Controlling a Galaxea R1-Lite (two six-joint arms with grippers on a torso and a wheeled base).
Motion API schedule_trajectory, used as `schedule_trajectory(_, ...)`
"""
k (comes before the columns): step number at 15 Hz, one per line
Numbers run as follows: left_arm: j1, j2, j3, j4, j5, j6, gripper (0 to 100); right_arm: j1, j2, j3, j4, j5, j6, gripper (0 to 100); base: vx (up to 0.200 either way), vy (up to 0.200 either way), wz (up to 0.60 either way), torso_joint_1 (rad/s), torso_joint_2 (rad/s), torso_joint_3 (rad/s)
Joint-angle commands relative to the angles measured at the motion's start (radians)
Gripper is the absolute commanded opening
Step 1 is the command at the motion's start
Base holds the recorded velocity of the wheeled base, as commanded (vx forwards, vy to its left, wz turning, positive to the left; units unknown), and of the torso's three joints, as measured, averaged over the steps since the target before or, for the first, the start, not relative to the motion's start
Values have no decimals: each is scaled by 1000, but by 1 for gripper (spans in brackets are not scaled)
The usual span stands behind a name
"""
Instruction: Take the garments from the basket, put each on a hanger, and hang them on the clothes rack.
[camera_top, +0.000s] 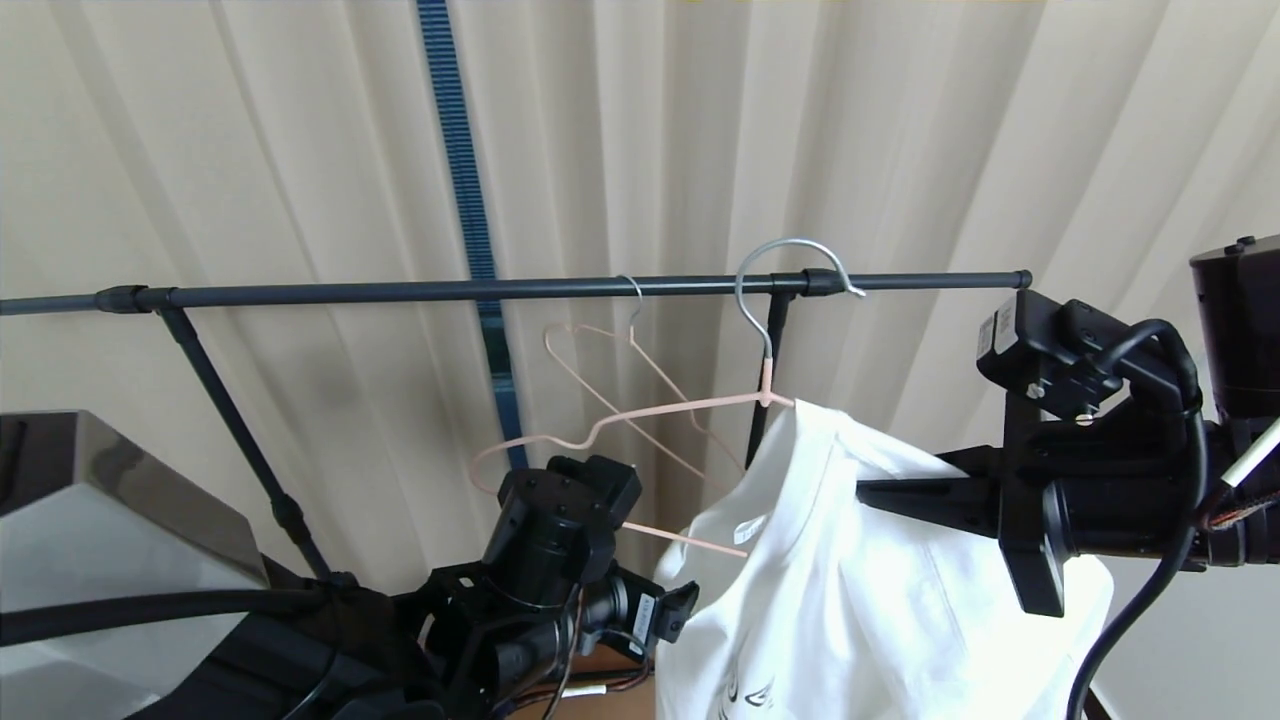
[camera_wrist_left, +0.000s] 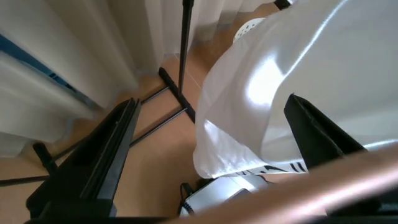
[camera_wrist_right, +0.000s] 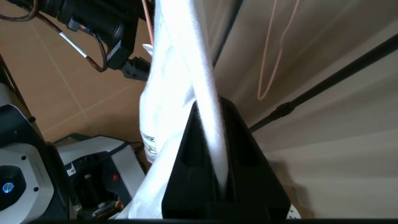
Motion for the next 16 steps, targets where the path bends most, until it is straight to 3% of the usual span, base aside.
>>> schedule_trajectory(1,-1,23,3,-4,10,0,0,0,-8,2,0,0,1,0,0,0,0,0,0,0)
schedule_trajectory(9,-9,-181,86,-3,28,37,0,-24,32,5,0,0,-1,0,0,0,0,0,0,0)
schedule_trajectory(16,55,-257,119,-3,49,36,0,-24,23,26,0,-2,-5,0,0,0,0,0,0,0)
